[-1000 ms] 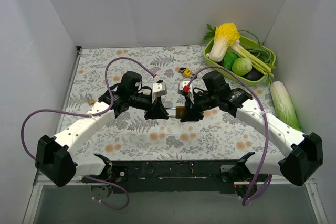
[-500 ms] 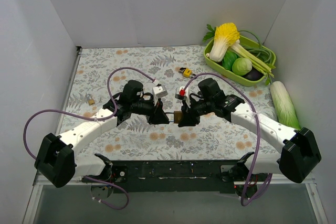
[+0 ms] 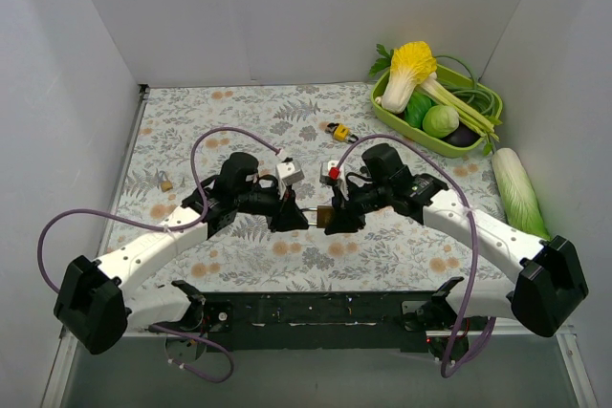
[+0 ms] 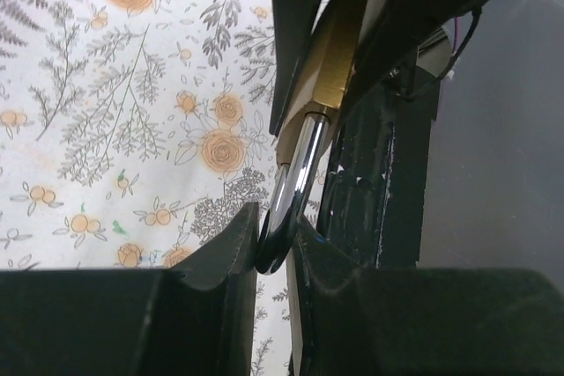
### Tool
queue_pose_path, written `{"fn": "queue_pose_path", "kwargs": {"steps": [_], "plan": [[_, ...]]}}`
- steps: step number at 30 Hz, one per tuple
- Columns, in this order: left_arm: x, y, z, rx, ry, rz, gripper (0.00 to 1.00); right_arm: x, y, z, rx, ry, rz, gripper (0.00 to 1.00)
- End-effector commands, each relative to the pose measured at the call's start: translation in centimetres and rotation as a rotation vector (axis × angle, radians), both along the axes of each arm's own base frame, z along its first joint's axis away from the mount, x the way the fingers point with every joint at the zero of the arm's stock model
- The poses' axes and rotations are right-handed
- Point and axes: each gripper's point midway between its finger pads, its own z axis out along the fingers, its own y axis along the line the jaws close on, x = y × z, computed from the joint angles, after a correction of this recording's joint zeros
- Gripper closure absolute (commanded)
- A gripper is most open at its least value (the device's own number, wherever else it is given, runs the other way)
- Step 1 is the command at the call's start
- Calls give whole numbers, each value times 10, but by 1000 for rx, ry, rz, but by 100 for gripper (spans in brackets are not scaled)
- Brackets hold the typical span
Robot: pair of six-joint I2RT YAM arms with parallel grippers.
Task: Lock with the key
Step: Lock the lock.
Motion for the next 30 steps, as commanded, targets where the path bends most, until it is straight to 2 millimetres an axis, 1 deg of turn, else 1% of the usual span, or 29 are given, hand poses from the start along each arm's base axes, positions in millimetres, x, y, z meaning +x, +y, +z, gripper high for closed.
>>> {"fn": "queue_pose_path", "kwargs": {"steps": [1, 2, 3, 4, 6, 7, 8, 9, 10, 11, 14, 16, 19, 20, 22, 23, 24, 25, 26, 27, 28, 30], "plan": [[-12, -26, 119, -331, -407, -220, 100, -13, 28, 65, 254, -181, 208, 99], [-11, -22, 115, -308, -405, -217, 100, -13, 26, 67, 250, -194, 212, 99], [-8, -18, 111, -287, -406, -216, 100, -12, 22, 64, 229, -191, 207, 99], [-6, -14, 112, -263, -440, -234, 100, -13, 17, 58, 206, -191, 212, 99], [-3, -11, 113, -245, -467, -255, 100, -14, 13, 54, 180, -185, 215, 99], [-3, -9, 115, -225, -462, -265, 100, -15, 10, 51, 158, -167, 215, 92], [-2, -8, 116, -220, -490, -278, 100, -13, 10, 52, 151, -176, 217, 78], [-2, -8, 116, -214, -489, -283, 100, -12, 9, 52, 143, -174, 212, 70], [-2, -7, 115, -206, -480, -284, 100, -10, 8, 51, 132, -165, 203, 64], [-2, -6, 119, -208, -491, -286, 100, -7, 8, 52, 128, -171, 194, 57], [-2, -4, 117, -196, -484, -289, 100, 2, 3, 58, 122, -165, 158, 43], [0, -2, 115, -188, -478, -286, 100, 10, -1, 62, 124, -163, 132, 43], [1, -1, 115, -191, -475, -283, 100, 15, -4, 65, 141, -124, 103, 53], [2, -1, 115, -192, -469, -280, 100, 13, -3, 68, 156, -107, 107, 52], [3, -1, 114, -193, -462, -271, 100, 14, 0, 70, 173, -75, 85, 43], [5, -1, 115, -194, -463, -262, 100, 15, 1, 71, 180, -67, 78, 27], [7, 0, 114, -193, -459, -255, 100, 20, 5, 76, 206, -98, 69, 21], [9, 1, 114, -195, -453, -245, 100, 18, 4, 72, 206, -73, 50, 18], [13, 2, 114, -195, -448, -234, 100, 19, 6, 73, 222, -83, 46, 16], [15, 3, 114, -194, -438, -223, 100, 22, 8, 77, 246, -106, 45, 16], [17, 3, 117, -205, -419, -206, 100, 20, 8, 80, 259, -103, 43, 16], [25, 4, 120, -214, -391, -171, 100, 16, 7, 78, 274, -95, 50, 16]]}}
